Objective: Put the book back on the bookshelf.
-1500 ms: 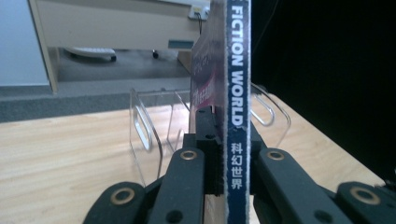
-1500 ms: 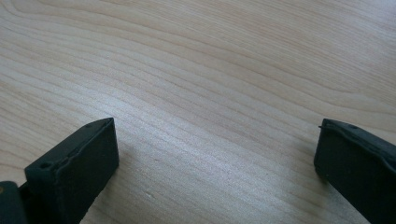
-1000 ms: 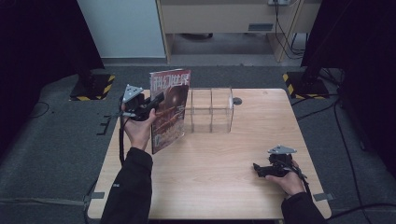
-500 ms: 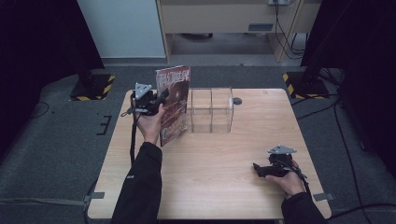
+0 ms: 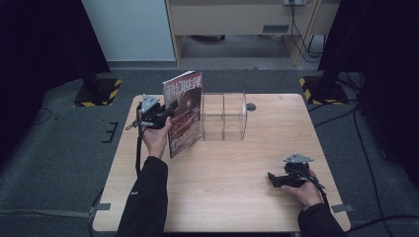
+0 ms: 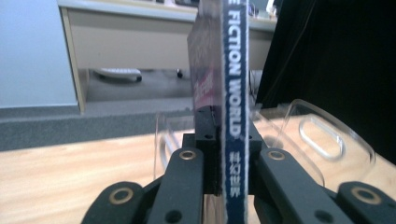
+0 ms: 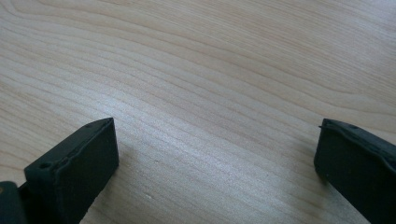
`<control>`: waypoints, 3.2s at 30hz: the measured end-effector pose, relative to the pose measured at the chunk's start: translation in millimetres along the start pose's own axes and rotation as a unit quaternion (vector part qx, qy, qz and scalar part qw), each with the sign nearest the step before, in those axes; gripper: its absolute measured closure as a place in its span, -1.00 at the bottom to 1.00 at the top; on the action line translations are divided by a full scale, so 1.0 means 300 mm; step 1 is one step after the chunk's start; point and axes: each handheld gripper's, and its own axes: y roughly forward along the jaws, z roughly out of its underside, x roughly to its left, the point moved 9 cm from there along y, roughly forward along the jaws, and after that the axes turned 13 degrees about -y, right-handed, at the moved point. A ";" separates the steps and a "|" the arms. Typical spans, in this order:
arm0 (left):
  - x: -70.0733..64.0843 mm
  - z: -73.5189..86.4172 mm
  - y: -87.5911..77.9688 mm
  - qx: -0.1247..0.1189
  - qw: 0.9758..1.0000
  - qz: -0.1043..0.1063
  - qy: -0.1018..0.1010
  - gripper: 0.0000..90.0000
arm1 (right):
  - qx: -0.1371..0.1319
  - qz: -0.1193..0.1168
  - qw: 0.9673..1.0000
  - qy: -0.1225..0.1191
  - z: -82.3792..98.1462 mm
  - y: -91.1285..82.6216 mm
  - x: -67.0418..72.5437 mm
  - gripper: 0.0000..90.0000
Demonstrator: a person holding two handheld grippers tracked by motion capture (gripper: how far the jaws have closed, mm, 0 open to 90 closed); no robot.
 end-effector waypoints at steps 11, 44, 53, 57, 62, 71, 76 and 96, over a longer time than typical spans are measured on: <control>0.028 0.090 -0.125 0.021 1.000 0.004 0.015 0.84 | 0.000 0.000 1.000 0.000 0.000 0.000 0.000 -0.99; 0.038 0.095 -0.154 0.066 0.998 0.016 0.009 0.83 | 0.000 0.000 1.000 0.000 0.000 0.000 0.001 -0.99; -0.023 0.062 -0.124 0.013 1.000 -0.011 0.023 0.86 | 0.000 0.000 1.000 0.001 0.000 0.000 0.001 -0.99; -0.025 0.042 -0.078 -0.002 0.999 -0.027 0.020 0.86 | 0.000 -0.001 1.000 0.001 0.000 0.000 0.001 -0.99; -0.017 0.041 -0.008 -0.016 0.999 -0.035 0.006 0.86 | 0.000 0.000 1.000 0.000 0.000 0.000 0.000 -0.99; -0.011 0.016 0.049 -0.042 0.998 -0.048 -0.003 0.86 | 0.000 -0.001 1.000 -0.001 -0.001 0.001 0.001 -0.99; -0.005 0.009 0.081 -0.057 0.997 -0.057 -0.010 0.86 | 0.000 -0.002 1.000 -0.001 -0.001 0.001 0.001 -0.99; 0.014 0.046 0.110 -0.045 0.995 -0.078 0.031 0.70 | -0.001 -0.004 1.000 -0.001 -0.002 0.001 0.005 -0.99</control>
